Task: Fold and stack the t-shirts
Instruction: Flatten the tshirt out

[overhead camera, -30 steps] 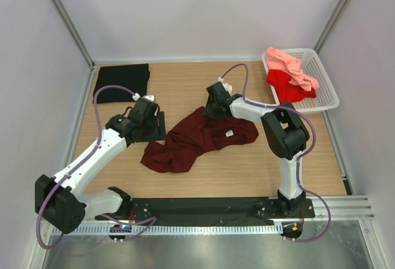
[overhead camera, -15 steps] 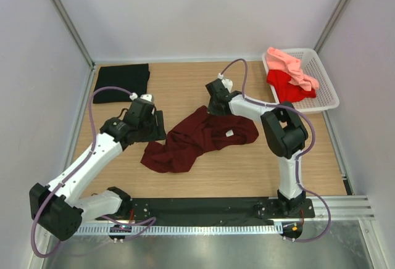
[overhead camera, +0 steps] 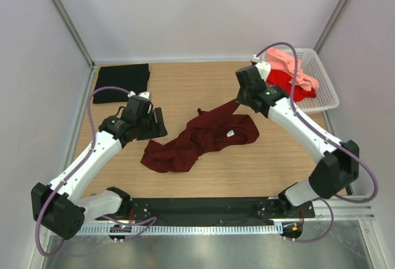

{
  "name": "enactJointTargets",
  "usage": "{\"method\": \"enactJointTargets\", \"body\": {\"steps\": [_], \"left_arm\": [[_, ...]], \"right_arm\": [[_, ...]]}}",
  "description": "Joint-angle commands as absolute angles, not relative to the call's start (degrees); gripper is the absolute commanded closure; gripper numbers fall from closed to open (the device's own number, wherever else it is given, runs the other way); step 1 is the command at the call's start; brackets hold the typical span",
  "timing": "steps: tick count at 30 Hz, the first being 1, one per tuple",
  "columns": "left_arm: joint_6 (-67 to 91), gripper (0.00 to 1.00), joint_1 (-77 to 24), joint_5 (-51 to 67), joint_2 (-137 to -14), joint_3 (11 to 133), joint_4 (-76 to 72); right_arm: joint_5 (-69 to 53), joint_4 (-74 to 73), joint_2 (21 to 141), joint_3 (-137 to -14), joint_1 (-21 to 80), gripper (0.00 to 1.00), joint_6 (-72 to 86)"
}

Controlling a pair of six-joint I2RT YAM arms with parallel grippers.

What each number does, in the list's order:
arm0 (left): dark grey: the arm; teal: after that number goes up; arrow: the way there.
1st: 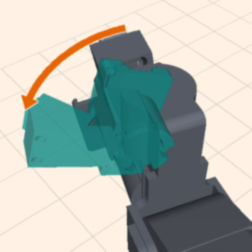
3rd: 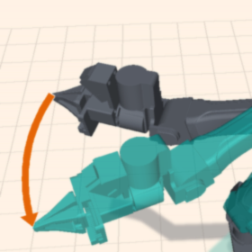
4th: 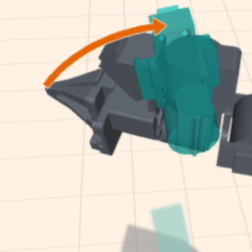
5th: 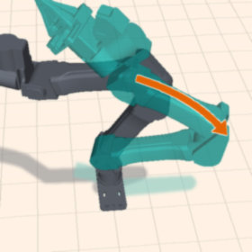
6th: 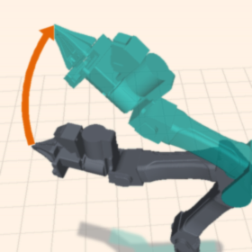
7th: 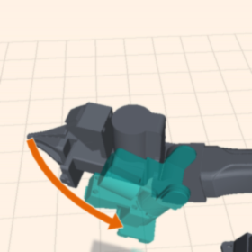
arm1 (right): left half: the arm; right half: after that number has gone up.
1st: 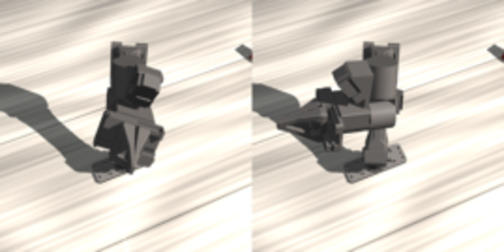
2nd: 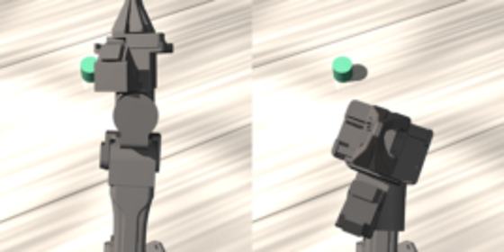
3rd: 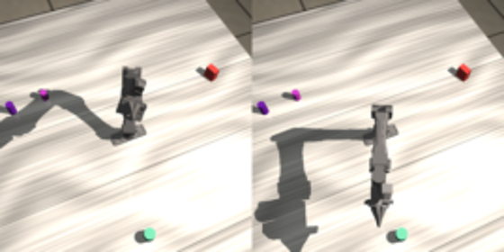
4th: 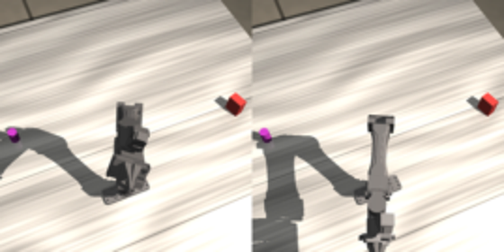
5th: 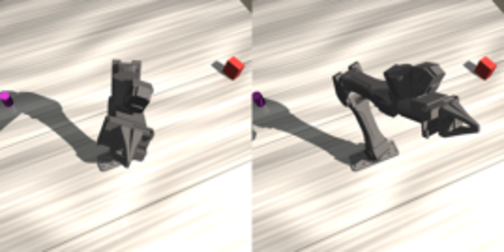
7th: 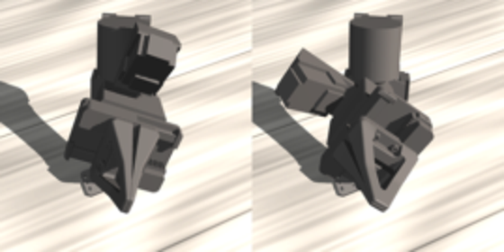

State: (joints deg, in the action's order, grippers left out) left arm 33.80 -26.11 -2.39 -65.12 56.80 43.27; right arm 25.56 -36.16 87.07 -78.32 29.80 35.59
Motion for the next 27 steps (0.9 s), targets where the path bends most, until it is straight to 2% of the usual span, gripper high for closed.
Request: {"method": "enactJointTargets", "body": {"steps": [1, 10, 14, 21, 27], "left_arm": [[34.19, 0.36, -25.75, -0.44, -65.74, 56.61, 41.13], [39.02, 0.34, -25.23, -4.39, -66.70, 51.60, 40.34], [39.02, 0.34, -25.14, -0.36, -66.88, 49.75, 35.61], [38.06, 0.35, -25.22, 9.40, -70.84, 45.80, 27.17], [36.74, 0.36, -25.05, 5.46, -76.18, 48.59, 25.23]], "right_arm": [[30.06, -41.73, 82.10, -75.85, 27.35, 0.99, 33.58], [36.21, -47.72, 72.43, -70.67, 22.25, 0.99, 33.14], [33.32, -46.32, 67.51, -67.33, 18.64, 0.99, 31.47], [27.07, -44.30, 65.13, -65.66, 18.54, 0.99, 31.11], [25.23, -43.60, 65.04, -65.30, 18.54, 0.99, 30.85]]}}
